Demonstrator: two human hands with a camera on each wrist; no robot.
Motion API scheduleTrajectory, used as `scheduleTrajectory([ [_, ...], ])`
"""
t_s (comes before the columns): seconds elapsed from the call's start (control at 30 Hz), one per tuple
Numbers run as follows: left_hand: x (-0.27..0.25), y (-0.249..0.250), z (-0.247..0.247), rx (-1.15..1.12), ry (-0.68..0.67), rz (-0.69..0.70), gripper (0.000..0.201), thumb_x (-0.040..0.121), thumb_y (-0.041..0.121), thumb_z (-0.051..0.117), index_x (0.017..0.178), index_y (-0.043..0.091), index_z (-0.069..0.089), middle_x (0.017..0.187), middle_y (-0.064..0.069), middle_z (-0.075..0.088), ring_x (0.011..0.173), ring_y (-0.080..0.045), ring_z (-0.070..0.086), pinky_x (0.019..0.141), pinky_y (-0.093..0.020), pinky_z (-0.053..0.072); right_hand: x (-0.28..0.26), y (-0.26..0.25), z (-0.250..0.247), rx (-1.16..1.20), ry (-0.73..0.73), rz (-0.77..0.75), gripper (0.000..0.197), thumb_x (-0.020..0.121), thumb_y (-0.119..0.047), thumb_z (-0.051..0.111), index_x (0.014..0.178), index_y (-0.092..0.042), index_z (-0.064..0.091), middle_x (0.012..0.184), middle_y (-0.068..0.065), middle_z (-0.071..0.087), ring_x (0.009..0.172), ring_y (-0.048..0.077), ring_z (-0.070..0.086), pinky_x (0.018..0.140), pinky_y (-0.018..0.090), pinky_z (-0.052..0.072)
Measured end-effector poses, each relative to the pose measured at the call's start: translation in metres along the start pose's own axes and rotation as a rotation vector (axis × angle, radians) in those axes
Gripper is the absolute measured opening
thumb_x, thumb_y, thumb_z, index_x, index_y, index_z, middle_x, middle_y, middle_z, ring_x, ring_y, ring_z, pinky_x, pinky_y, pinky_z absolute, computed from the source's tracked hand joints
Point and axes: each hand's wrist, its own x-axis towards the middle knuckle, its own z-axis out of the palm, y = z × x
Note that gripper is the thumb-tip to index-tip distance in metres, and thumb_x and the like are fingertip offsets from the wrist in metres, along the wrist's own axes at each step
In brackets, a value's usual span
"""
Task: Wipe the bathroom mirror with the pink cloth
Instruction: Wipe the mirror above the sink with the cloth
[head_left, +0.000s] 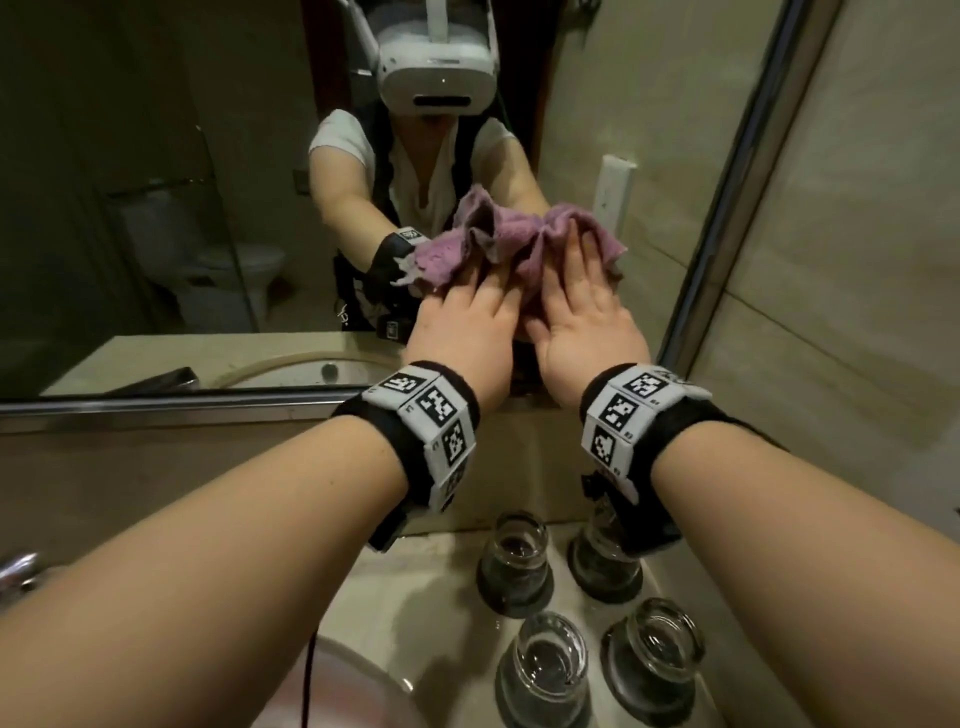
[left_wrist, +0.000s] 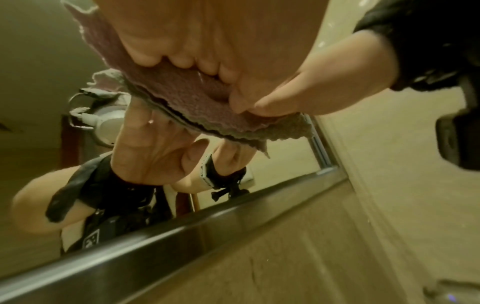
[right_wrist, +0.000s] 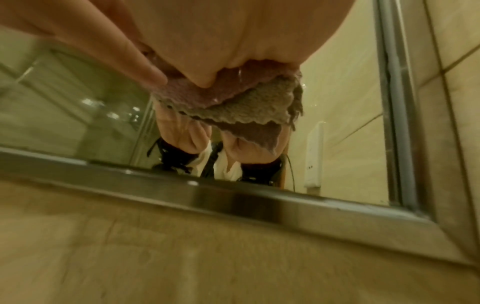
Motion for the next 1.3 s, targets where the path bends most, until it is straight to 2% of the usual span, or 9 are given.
scheduleTrajectory([
  [0.17, -0.013, 0.002, 0.025, 0.111, -0.091, 0.139, 0.055, 0.098, 0.024, 0.030, 0.150, 0.018, 0.012, 0.159, -0.003, 0.014, 0.139, -0.025, 0.028, 0.111, -0.038, 0.024, -0.023, 0.015, 0.035, -0.053, -0.109, 0.021, 0.069, 0.098, -0.037, 0.031, 0.148, -0.015, -0.011, 0.155, 0.007, -0.025, 0.144, 0.022, -0.020, 0.119, 0.038, 0.000],
  [0.33, -0.028, 0.017, 0.061, 0.097, -0.222, 0.189, 0.056, 0.098, 0.024, 0.030, 0.150, 0.019, 0.012, 0.159, 0.000, 0.015, 0.141, -0.022, 0.024, 0.114, -0.037, 0.019, -0.051, 0.034, 0.067, -0.110, -0.232, 0.004, 0.069, 0.098, -0.039, 0.032, 0.149, -0.015, -0.006, 0.156, 0.009, -0.021, 0.145, 0.024, -0.015, 0.117, 0.042, -0.006],
  [0.57, -0.022, 0.043, 0.066, 0.007, -0.235, 0.166, 0.058, 0.098, 0.025, 0.032, 0.151, 0.019, 0.008, 0.159, 0.000, 0.011, 0.142, -0.021, 0.022, 0.115, -0.037, 0.017, -0.058, 0.047, 0.073, -0.064, -0.228, 0.129, 0.068, 0.099, -0.038, 0.027, 0.147, -0.012, -0.013, 0.155, 0.006, -0.023, 0.145, 0.021, -0.018, 0.118, 0.038, -0.007],
  [0.7, -0.008, 0.062, 0.060, -0.001, -0.245, 0.213, 0.058, 0.098, 0.028, 0.032, 0.151, 0.019, 0.009, 0.159, 0.001, 0.013, 0.142, -0.021, 0.024, 0.116, -0.038, 0.016, -0.057, 0.057, 0.070, 0.019, -0.238, 0.245, 0.069, 0.099, -0.037, 0.025, 0.142, -0.014, -0.024, 0.143, -0.003, -0.037, 0.144, 0.019, -0.021, 0.118, 0.036, -0.007],
  [0.87, 0.012, 0.070, 0.048, 0.076, -0.246, 0.315, 0.055, 0.098, 0.026, 0.030, 0.150, 0.019, 0.015, 0.155, 0.000, 0.026, 0.142, -0.019, 0.023, 0.116, -0.037, 0.012, -0.057, 0.073, 0.057, 0.066, -0.193, 0.267, 0.066, 0.100, -0.035, 0.026, 0.147, -0.015, -0.015, 0.133, -0.005, -0.037, 0.146, 0.016, -0.014, 0.118, 0.032, -0.005],
  [0.97, 0.023, 0.062, 0.031, 0.136, -0.184, 0.386, 0.053, 0.098, 0.027, 0.029, 0.149, 0.019, 0.018, 0.153, -0.001, 0.032, 0.142, -0.020, 0.025, 0.117, -0.037, 0.007, -0.048, 0.066, 0.047, 0.126, -0.112, 0.321, 0.067, 0.099, -0.036, 0.027, 0.148, -0.016, -0.015, 0.140, -0.002, -0.036, 0.147, 0.018, -0.004, 0.118, 0.029, 0.002],
  [1.13, 0.052, 0.047, -0.021, 0.164, 0.050, 0.413, 0.051, 0.099, 0.028, 0.029, 0.149, 0.018, 0.020, 0.155, -0.001, 0.024, 0.144, -0.021, 0.016, 0.118, -0.039, 0.000, -0.007, 0.042, 0.003, 0.246, 0.077, 0.413, 0.066, 0.099, -0.034, 0.026, 0.147, -0.019, -0.017, 0.152, 0.003, -0.031, 0.146, 0.025, 0.006, 0.116, 0.034, 0.017],
  [1.23, 0.067, 0.039, -0.055, 0.166, 0.162, 0.405, 0.050, 0.099, 0.027, 0.031, 0.148, 0.020, 0.023, 0.154, 0.000, 0.027, 0.142, -0.022, 0.020, 0.117, -0.038, 0.007, 0.013, 0.031, -0.026, 0.285, 0.144, 0.408, 0.069, 0.099, -0.034, 0.027, 0.137, -0.024, -0.031, 0.146, -0.001, -0.038, 0.146, 0.023, -0.010, 0.118, 0.034, 0.009],
  [1.3, 0.077, 0.033, -0.075, 0.164, 0.229, 0.370, 0.049, 0.099, 0.029, 0.031, 0.147, 0.024, 0.024, 0.154, 0.001, 0.027, 0.140, -0.022, 0.025, 0.114, -0.037, 0.014, 0.026, 0.025, -0.048, 0.292, 0.175, 0.417, 0.069, 0.099, -0.034, 0.026, 0.140, -0.021, -0.028, 0.151, 0.006, -0.033, 0.145, 0.023, -0.019, 0.118, 0.036, 0.003],
])
